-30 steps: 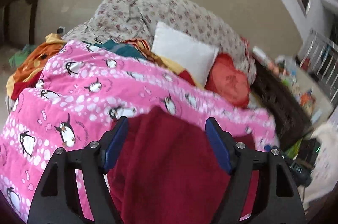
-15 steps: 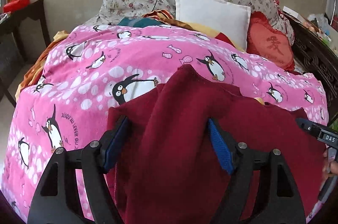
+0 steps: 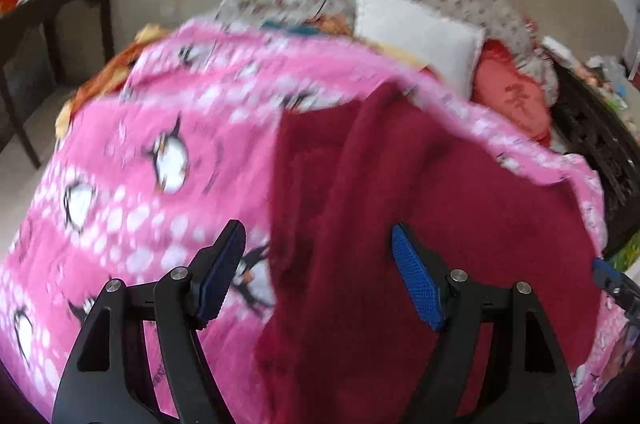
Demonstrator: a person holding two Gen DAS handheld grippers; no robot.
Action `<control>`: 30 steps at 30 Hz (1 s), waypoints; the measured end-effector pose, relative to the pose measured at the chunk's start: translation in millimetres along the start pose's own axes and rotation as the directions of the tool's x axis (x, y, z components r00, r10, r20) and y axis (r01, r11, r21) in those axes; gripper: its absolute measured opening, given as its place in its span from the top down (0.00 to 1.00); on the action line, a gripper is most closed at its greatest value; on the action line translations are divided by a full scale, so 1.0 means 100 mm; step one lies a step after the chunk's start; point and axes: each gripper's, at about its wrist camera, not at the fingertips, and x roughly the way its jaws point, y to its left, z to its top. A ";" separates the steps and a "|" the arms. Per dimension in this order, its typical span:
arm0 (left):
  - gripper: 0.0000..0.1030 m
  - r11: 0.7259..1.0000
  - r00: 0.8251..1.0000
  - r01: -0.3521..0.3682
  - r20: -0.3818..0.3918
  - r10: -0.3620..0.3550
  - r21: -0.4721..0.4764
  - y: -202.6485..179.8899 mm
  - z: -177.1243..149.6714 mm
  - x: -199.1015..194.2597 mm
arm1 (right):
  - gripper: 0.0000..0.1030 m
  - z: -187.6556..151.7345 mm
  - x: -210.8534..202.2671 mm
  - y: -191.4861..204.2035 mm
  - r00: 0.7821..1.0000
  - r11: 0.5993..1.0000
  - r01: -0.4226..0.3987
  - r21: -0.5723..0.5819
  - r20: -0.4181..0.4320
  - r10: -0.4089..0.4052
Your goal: Fold small clothes
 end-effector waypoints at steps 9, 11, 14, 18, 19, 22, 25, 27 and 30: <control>0.26 0.980 0.996 0.090 0.007 -0.090 -0.178 0.31 -0.18 -0.25 | 0.53 0.23 -0.13 0.47 0.999 0.998 -0.038 -0.056 0.011 0.038; 0.26 0.978 0.995 0.101 0.020 -0.099 -0.185 0.34 -0.26 -0.34 | 0.53 0.29 -0.06 0.66 0.998 0.994 -0.059 -0.088 0.017 0.061; 0.26 0.974 0.995 0.104 0.026 -0.101 -0.202 0.37 -0.37 -0.39 | 0.56 0.40 0.20 0.92 0.999 0.992 -0.049 -0.118 0.014 0.051; 0.26 0.975 0.996 0.084 0.042 -0.077 -0.204 0.42 -0.49 -0.38 | 0.61 0.51 0.69 1.23 0.999 0.986 -0.026 -0.167 -0.024 0.022; 0.26 0.976 0.996 0.081 0.044 -0.073 -0.204 0.43 -0.52 -0.36 | 0.61 0.54 0.87 1.32 0.999 0.983 -0.009 -0.186 -0.044 0.001; 0.26 0.972 0.995 0.095 0.054 -0.085 -0.216 0.48 -0.55 -0.29 | 0.60 0.54 1.29 1.43 0.993 0.979 0.025 -0.202 -0.106 -0.047; 0.25 0.976 0.994 0.096 0.068 -0.085 -0.198 0.48 -0.56 -0.29 | 0.59 0.62 1.34 1.52 0.992 0.972 0.065 -0.228 -0.091 -0.088; 0.25 0.975 0.993 0.105 0.075 -0.091 -0.196 0.48 -0.57 -0.29 | 0.59 0.71 1.23 1.56 0.996 0.979 0.045 -0.197 -0.070 -0.060; 0.24 0.974 0.992 0.112 0.082 -0.098 -0.197 0.49 -0.58 -0.29 | 0.59 0.82 1.17 1.76 0.998 0.980 -0.053 -0.193 -0.044 0.046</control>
